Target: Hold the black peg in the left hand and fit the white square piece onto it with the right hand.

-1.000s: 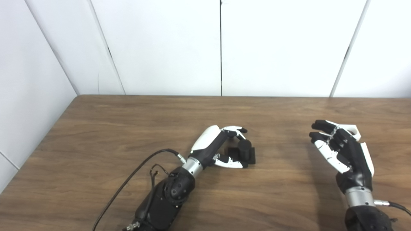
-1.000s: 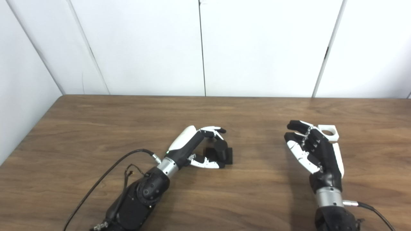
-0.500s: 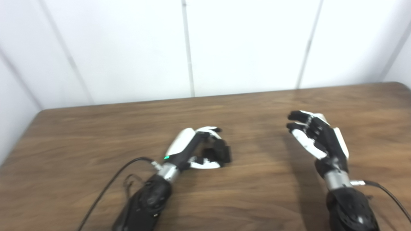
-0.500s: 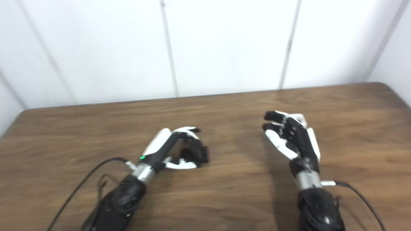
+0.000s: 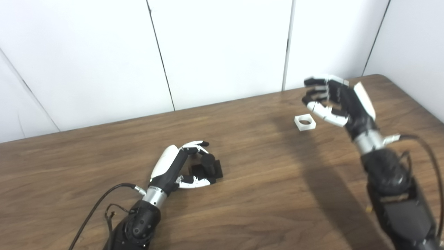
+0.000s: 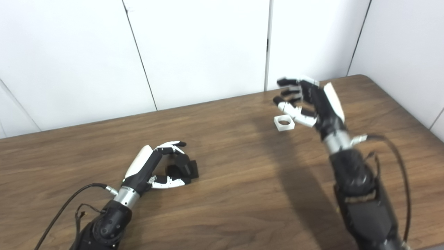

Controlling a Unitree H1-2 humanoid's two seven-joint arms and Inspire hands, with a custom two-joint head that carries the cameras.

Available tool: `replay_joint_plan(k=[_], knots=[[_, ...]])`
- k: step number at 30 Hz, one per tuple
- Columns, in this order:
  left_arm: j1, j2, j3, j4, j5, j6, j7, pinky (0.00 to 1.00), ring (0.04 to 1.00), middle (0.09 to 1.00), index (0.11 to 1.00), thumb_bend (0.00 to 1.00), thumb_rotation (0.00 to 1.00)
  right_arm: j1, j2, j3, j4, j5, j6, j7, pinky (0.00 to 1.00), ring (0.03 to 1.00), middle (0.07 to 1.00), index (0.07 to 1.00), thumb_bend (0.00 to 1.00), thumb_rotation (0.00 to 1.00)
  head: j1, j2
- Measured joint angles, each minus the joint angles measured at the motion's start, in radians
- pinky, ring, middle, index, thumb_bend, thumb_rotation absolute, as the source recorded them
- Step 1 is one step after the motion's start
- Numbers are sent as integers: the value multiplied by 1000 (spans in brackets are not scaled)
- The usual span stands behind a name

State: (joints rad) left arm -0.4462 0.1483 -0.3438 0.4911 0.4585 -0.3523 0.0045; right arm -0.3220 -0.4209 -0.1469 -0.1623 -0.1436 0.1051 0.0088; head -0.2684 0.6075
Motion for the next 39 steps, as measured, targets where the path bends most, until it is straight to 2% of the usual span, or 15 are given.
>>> replay_joint_plan(k=[5, 7, 10, 13, 15, 18, 21, 26, 30, 34, 36, 39], knots=[[2, 7, 2, -3, -2, -5, -11, 784, 870, 828, 491, 523, 71, -83, -61, 34, 86, -30, -3, 48, 531, 639, 698, 668, 546, 203, 0, -2], [4, 10, 3, -3, -2, -10, -13, 780, 868, 827, 491, 523, 72, -119, -95, 60, 128, -72, -3, 65, 528, 643, 708, 670, 548, 212, -2, -2], [4, 12, 3, -5, -2, -11, -14, 786, 870, 827, 491, 523, 71, -170, -145, 95, 185, -133, 12, 93, 581, 704, 749, 688, 560, 284, 1, -5], [6, 13, 5, -8, -2, -11, -18, 789, 866, 825, 491, 524, 70, -224, -199, 146, 224, -196, 52, 140, 713, 811, 806, 732, 575, 325, 3, -6], [6, 13, 6, -8, -3, -11, -19, 791, 864, 826, 491, 524, 70, -268, -245, 199, 263, -230, 78, 205, 756, 882, 859, 762, 607, 307, 6, -8], [6, 12, 7, -8, -7, -11, -23, 783, 864, 827, 491, 523, 71, -311, -287, 250, 316, -256, 86, 290, 759, 900, 884, 770, 650, 242, 6, -9], [8, 13, 8, -8, -8, -12, -23, 769, 864, 827, 491, 523, 72, -334, -297, 277, 365, -261, 83, 323, 784, 915, 891, 775, 661, 214, 8, -9], [10, 12, 9, -13, -8, -14, -22, 773, 867, 826, 490, 523, 72, -347, -298, 314, 455, -263, 61, 376, 840, 948, 901, 781, 679, 222, 14, -6], [12, 13, 11, -15, -7, -14, -22, 770, 864, 827, 491, 523, 72, -365, -303, 347, 485, -289, 54, 410, 859, 983, 924, 802, 701, 281, 15, -5], [13, 13, 11, -18, -4, -12, -22, 765, 865, 826, 491, 523, 72, -402, -325, 401, 518, -327, 33, 465, 839, 983, 947, 834, 823, 355, 15, -3], [14, 13, 12, -19, -3, -11, -22, 766, 866, 826, 491, 523, 73, -419, -333, 420, 531, -340, 28, 493, 837, 982, 947, 838, 871, 344, 14, -3], [14, 13, 12, -19, -3, -11, -22, 767, 865, 824, 491, 523, 72, -431, -334, 435, 547, -360, 29, 515, 855, 992, 957, 846, 892, 338, 15, -3]])
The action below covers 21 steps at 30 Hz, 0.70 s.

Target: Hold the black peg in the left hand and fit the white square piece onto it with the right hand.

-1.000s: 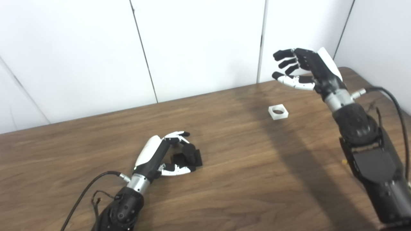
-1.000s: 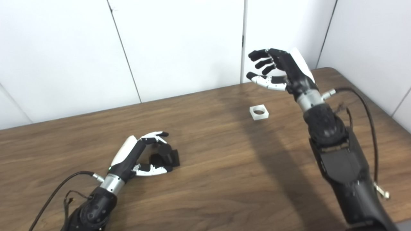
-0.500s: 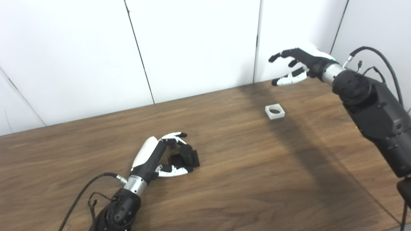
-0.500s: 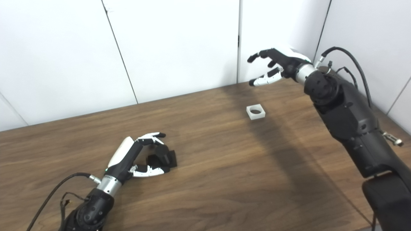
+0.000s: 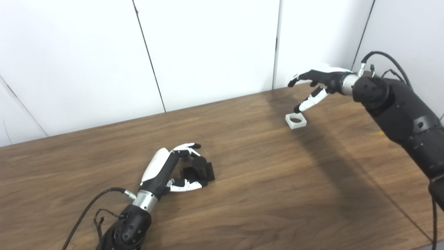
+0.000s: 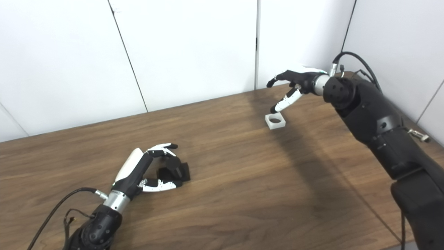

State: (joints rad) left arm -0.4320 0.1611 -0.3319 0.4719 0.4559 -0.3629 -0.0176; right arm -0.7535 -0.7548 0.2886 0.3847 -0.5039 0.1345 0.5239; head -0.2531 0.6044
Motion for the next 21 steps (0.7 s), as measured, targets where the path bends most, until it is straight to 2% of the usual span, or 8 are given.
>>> replay_joint_plan(k=[9, 15, 21], knots=[[0, 0, 0, 2, 2, -6, 3, 764, 865, 822, 491, 523, 72, 0, 2, 32, 20, -37, 6, 39, 873, 995, 965, 845, 914, 352, 3, -5], [0, 0, -1, 3, 2, -7, 3, 760, 865, 824, 491, 523, 74, 0, 3, 37, 26, -54, 8, 59, 888, 1000, 979, 856, 934, 392, 3, -3], [1, 0, -1, -1, 3, -3, 3, 766, 867, 827, 491, 523, 73, 0, 3, 47, 40, -63, 8, 68, 917, 1000, 984, 864, 929, 387, 14, 2]])
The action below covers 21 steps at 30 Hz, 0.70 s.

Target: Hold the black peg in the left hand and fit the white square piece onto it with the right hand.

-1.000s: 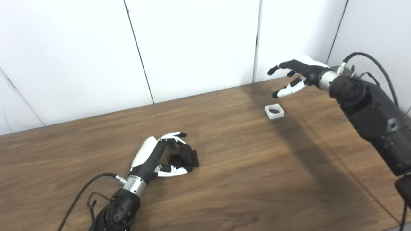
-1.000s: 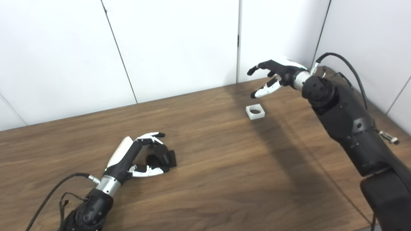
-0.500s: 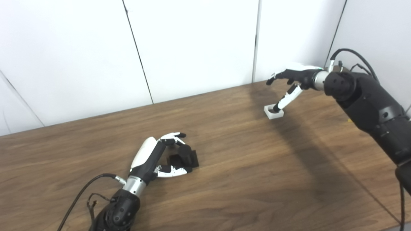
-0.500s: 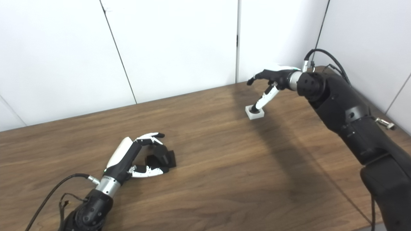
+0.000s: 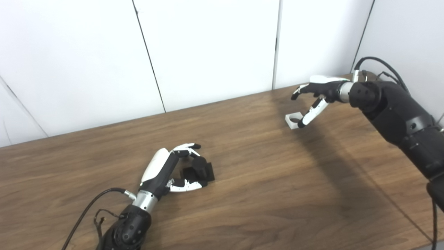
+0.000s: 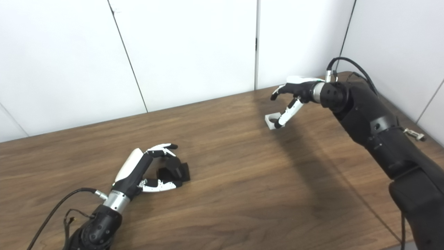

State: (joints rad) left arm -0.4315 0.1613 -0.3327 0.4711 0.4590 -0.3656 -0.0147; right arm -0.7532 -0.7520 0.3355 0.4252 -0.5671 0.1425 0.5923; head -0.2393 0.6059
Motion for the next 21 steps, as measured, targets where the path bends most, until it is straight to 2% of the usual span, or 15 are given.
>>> replay_joint_plan(k=[6, 13, 21], knots=[[3, 0, -1, -5, 1, 4, -1, 763, 870, 828, 491, 523, 73, 0, 3, 18, 18, -23, -3, 0, 945, 1000, 983, 865, 929, 395, 8, 5], [13, 3, -1, -21, 3, 10, -1, 766, 868, 825, 491, 524, 71, 1, 23, 31, 58, -38, -7, -11, 994, 1000, 975, 841, 892, 329, 18, 9], [21, 3, 0, -31, 2, 16, -3, 754, 851, 824, 491, 523, 72, 2, 49, 36, 120, -51, -80, -70, 996, 991, 959, 813, 875, 318, 23, 17]])
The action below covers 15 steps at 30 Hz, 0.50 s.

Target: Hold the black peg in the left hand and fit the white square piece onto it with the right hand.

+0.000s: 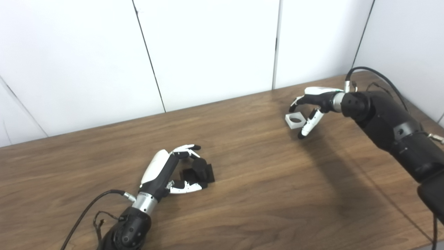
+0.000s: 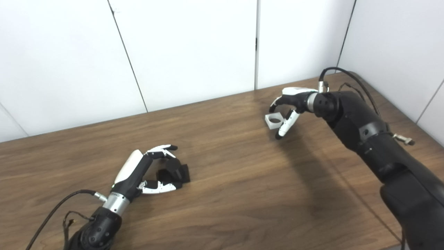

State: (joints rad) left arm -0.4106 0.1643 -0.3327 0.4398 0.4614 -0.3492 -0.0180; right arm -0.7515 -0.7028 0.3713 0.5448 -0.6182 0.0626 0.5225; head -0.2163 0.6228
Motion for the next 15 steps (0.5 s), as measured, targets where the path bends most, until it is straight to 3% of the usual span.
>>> replay_joint_plan(k=[15], knots=[[6, 2, 1, -9, -1, 4, -4, 770, 861, 821, 490, 524, 70, 5, 8, -1, 21, -8, -27, -59, 986, 966, 927, 777, 818, 320, 9, 11]])
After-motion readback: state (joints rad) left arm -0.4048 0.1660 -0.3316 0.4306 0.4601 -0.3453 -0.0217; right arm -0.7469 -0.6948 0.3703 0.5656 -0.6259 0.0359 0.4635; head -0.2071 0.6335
